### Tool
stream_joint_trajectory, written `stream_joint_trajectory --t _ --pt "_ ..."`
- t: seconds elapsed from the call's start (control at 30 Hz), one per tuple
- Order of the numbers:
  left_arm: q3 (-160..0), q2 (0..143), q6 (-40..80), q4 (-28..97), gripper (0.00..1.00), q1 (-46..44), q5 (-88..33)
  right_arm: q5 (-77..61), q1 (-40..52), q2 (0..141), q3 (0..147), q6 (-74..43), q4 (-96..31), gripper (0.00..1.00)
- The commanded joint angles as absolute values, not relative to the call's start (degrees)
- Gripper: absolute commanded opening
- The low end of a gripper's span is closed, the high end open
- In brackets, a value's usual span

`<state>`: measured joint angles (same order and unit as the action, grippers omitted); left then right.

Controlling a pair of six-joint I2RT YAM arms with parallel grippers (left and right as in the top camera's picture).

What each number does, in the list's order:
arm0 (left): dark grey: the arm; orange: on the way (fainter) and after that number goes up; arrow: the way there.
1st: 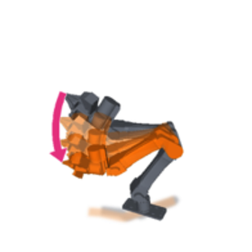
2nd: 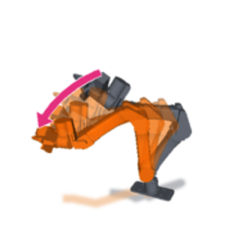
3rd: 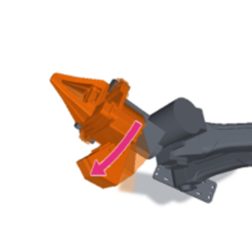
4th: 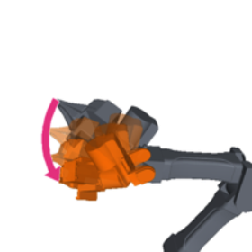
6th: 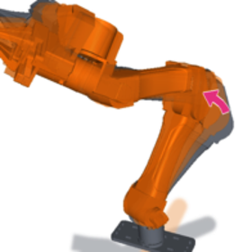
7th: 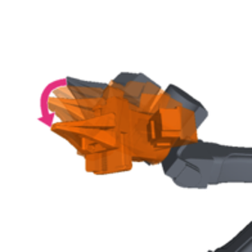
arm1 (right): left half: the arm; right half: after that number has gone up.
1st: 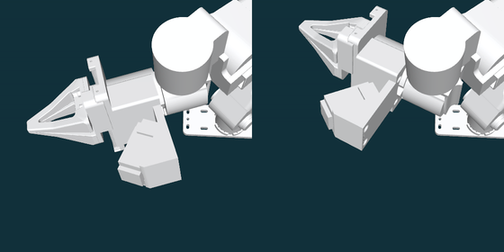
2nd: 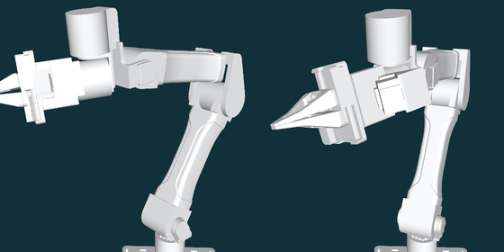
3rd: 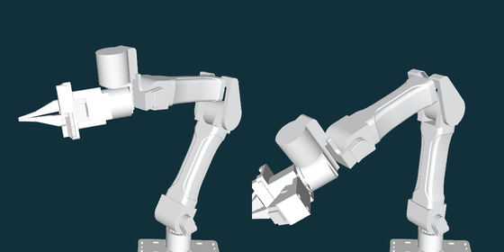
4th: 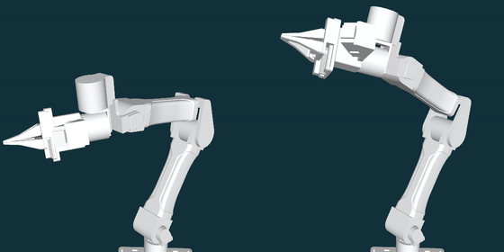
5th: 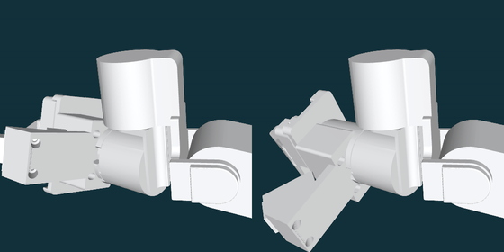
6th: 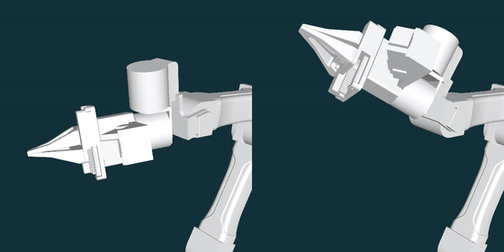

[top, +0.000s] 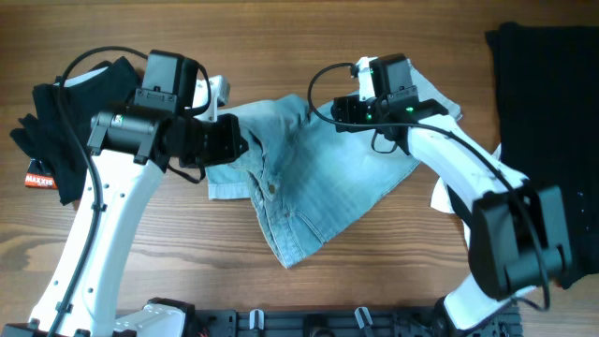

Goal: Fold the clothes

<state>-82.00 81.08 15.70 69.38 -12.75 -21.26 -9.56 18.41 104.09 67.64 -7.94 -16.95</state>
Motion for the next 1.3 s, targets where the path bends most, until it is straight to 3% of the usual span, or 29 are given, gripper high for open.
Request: stream_joint_trajectory --t 0.0,0.13,0.27,0.43,0.6,0.8,0.87,0.93,1.07,1.27 --pt "-83.15 79.7 13.89 70.96 0.04 -13.02 -21.21 -13.61 18.31 108.44 67.42 -6.24 -11.35 0.84" --pt "-83.15 79.7 13.91 71.92 0.04 -13.02 -21.21 -13.61 18.31 111.68 67.42 -6.63 -2.96 0.84" --pt "-83.15 79.7 12.75 71.31 0.04 -13.02 -21.17 -8.95 18.28 117.78 67.42 -7.42 -6.09 0.84" --pt "-83.15 79.96 11.92 60.42 0.05 -13.02 -14.24 0.36 16.95 117.45 67.44 -6.48 -21.74 0.83" --pt "-83.15 83.85 11.99 41.98 0.05 -13.04 -11.07 1.26 15.07 112.44 67.44 -19.57 -44.49 0.86" --pt "-83.42 85.14 11.97 29.82 0.04 -13.02 -30.46 -6.96 15.79 100.88 67.44 -19.59 -53.47 0.88" --pt "-83.81 83.68 10.72 30.02 0.04 -13.02 -34.09 -6.79 15.68 97.03 67.44 -19.46 -52.53 0.91" --pt "-83.92 79.48 8.67 32.38 0.04 -13.02 -44.97 -3.14 14.92 91.5 67.51 -18.74 -48.25 0.95" --pt "-83.92 73.49 -2.04 42.19 0.04 -13.04 -57.21 -3.09 12.69 88.38 67.51 -13.54 -38.24 0.98" --pt "-83.9 69.34 -14.39 64.73 0.04 -13.02 -58.37 -11.35 11.22 90.56 67.51 -8.86 -23.16 0.99"
